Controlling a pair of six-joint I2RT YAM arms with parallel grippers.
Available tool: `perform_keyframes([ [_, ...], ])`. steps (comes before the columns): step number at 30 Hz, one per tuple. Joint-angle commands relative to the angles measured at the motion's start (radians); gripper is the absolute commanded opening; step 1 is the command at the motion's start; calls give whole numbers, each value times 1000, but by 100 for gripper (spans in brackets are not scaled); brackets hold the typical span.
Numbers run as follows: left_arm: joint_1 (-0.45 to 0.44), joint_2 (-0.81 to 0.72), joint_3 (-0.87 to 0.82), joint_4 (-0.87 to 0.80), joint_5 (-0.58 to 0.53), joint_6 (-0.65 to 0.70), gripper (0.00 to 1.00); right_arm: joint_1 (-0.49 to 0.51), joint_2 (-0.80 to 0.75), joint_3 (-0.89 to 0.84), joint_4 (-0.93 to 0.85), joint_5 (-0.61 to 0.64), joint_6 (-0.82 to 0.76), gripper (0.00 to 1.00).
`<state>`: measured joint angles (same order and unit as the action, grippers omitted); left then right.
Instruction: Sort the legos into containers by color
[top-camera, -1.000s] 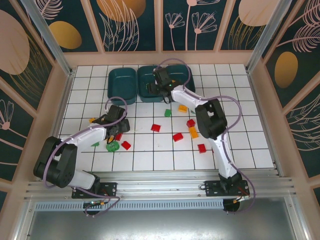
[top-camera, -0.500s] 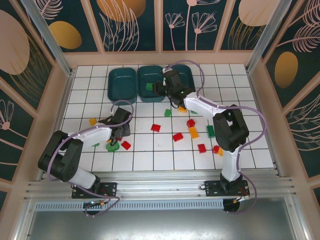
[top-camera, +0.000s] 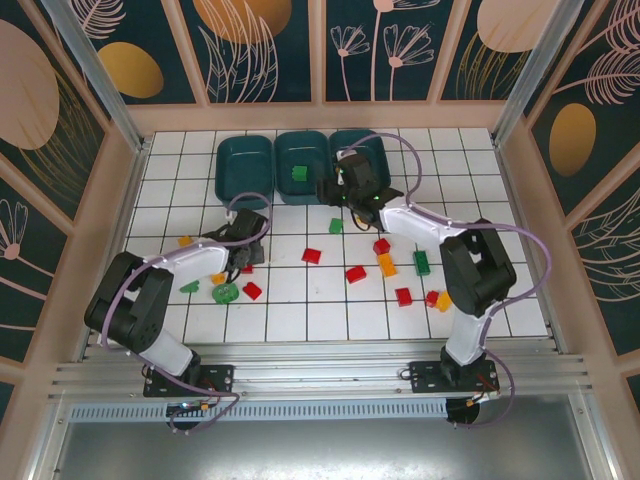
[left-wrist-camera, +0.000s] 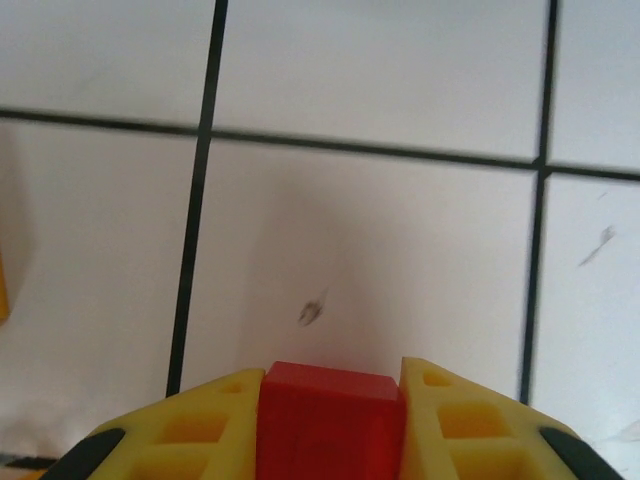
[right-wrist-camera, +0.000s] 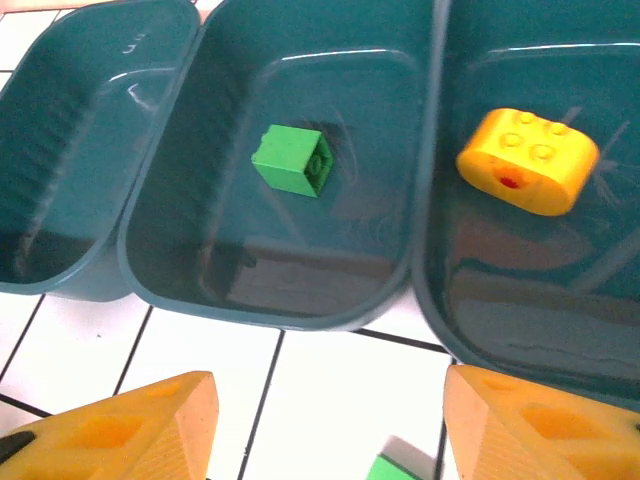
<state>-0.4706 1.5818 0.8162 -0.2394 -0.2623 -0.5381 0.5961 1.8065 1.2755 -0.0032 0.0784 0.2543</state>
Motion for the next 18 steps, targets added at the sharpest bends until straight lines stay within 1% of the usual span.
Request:
perform_keyframes([
  [1,-3,-10,114,-6,4,26,6,-41,-65,-68,27,26,36,61],
  [3,-3,-13,201,-24,-34,31,5,-43,-99,-124,45,30,54,61],
  [4,-2,-4,253,-40,-65,32,5,-83,-114,-152,50,33,67,61],
  [7,20,75,424,-86,-114,55,3,-130,-148,-215,40,23,87,61],
  [9,59,153,531,-103,-81,64,2,-149,-169,-251,17,30,90,61],
  [13,178,309,712,-118,33,66,1,-157,-257,-357,3,31,103,63],
  [16,223,457,878,-178,83,82,1,-158,-342,-434,-15,32,119,63],
  [18,229,548,990,-228,80,101,3,-158,-393,-477,-38,32,130,64],
])
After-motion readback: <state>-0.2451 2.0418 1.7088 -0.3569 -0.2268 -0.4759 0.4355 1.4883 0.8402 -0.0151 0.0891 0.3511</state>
